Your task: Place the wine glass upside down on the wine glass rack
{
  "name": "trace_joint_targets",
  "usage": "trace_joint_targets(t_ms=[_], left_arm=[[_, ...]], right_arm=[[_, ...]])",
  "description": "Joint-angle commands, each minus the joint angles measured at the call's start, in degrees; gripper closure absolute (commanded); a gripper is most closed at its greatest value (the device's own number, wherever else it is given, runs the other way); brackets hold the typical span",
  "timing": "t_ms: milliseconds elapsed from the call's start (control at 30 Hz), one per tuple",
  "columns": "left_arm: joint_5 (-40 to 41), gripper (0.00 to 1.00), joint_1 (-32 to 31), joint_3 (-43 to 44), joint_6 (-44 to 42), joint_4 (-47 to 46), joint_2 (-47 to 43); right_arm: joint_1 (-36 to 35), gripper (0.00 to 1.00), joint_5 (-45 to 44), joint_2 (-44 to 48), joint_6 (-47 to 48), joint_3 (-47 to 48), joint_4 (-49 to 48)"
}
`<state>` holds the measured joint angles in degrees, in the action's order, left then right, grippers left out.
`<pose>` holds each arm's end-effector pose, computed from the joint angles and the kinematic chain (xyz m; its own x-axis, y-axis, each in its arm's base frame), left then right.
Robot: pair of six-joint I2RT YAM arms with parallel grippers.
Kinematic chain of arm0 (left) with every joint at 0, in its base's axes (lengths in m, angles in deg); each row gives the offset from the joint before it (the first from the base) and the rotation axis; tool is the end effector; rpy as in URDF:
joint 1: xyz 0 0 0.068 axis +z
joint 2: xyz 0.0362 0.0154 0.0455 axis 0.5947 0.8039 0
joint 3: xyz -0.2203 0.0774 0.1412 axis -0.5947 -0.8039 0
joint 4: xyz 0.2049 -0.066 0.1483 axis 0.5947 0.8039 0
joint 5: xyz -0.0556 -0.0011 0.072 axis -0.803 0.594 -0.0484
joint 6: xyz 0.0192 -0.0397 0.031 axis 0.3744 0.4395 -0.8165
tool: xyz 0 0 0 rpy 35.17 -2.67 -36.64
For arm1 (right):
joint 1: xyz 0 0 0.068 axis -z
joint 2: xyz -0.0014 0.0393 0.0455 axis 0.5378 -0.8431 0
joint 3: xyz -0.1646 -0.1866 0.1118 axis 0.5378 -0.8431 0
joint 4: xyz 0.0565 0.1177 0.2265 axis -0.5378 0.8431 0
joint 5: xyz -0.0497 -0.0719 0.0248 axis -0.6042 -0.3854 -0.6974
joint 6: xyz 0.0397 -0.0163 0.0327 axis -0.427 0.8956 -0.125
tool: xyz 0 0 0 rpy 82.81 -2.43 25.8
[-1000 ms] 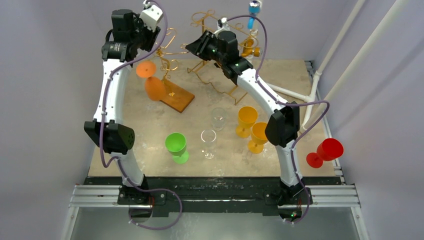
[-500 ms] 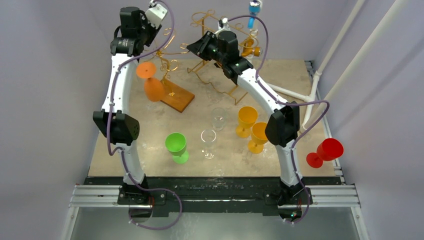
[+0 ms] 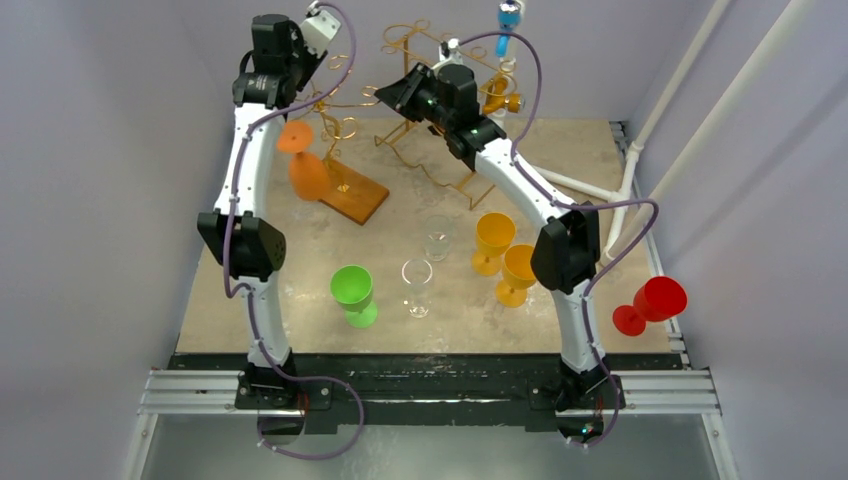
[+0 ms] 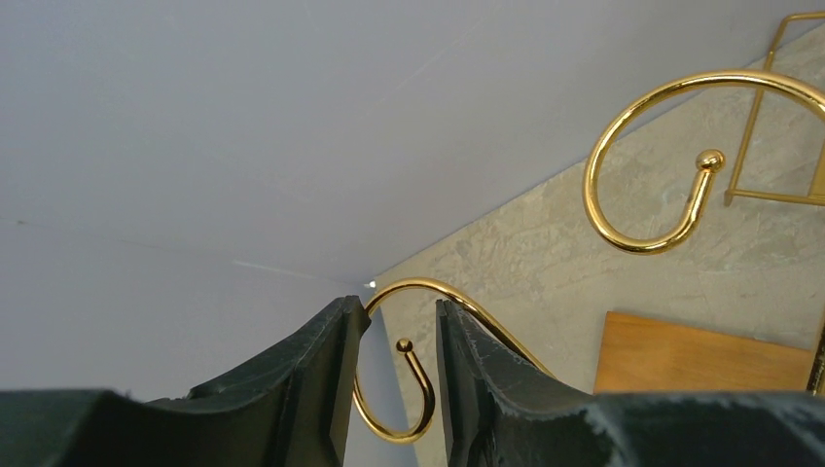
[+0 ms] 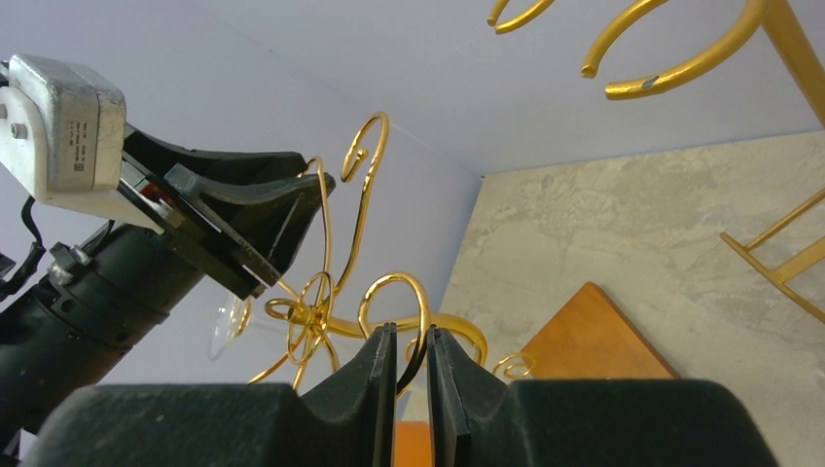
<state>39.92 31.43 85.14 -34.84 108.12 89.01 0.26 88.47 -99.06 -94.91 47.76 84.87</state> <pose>0.4726 -0.0390 0.4372 -0.2640 0.5924 -0.7612 0.1946 0.8057 0.5595 0.4396 0.2839 0.3833 -0.5371 0.5912 -0.6017 -0.3730 0.4733 0.7980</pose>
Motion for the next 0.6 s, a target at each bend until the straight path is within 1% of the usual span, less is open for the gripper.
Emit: trace_joint_targets(t_ms=[0,267,567], left_arm=[[1.6,0.62,-0.5,2.9,-0.3,-3.2,1.4],[1.5,0.63,-1.0,3.7,-0.2,-4.7,2.5],[1.1,0.63,-1.8,4.1,0.0,-5.3,3.3]], right_arm=[[-0.9,0.79,1.2,3.0,-0.4,-1.4,-0.9],[-2.4,0.78,1.1,3.8,-2.1,-2.3,2.7],[-5.0,0.75,0.7,6.7,-2.3,-7.1,2.3]])
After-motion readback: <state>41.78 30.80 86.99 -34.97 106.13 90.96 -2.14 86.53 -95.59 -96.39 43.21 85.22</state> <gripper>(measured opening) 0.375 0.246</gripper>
